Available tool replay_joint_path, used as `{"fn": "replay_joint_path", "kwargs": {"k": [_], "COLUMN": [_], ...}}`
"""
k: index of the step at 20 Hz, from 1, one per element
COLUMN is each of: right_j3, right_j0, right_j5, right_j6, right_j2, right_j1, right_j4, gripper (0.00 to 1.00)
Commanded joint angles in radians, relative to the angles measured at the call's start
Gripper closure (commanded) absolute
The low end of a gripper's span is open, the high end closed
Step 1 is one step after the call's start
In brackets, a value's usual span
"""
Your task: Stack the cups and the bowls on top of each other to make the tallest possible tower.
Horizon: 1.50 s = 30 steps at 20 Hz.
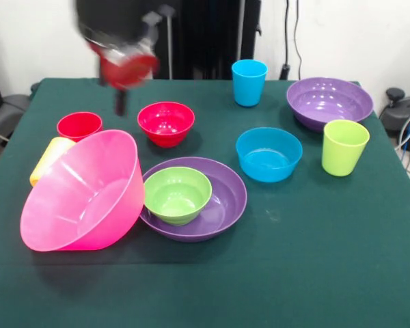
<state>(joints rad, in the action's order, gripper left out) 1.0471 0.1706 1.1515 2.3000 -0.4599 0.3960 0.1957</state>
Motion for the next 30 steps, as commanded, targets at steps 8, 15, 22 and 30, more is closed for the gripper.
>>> {"fn": "replay_joint_path", "kwargs": {"k": [8, 15, 22, 30], "right_j3": [0.747, 0.766, 0.715, 0.527], "right_j0": [0.566, 0.659, 0.627, 0.403], "right_j5": [-0.681, -0.739, -0.693, -0.566], "right_j6": [-0.719, -0.637, -0.56, -0.442], "right_j2": [0.66, 0.772, 0.741, 0.499], "right_j1": [0.251, 0.227, 0.214, 0.169], "right_j4": [-0.047, -0.153, -0.239, -0.385], "gripper": [0.0, 0.0, 0.0, 0.0]}}
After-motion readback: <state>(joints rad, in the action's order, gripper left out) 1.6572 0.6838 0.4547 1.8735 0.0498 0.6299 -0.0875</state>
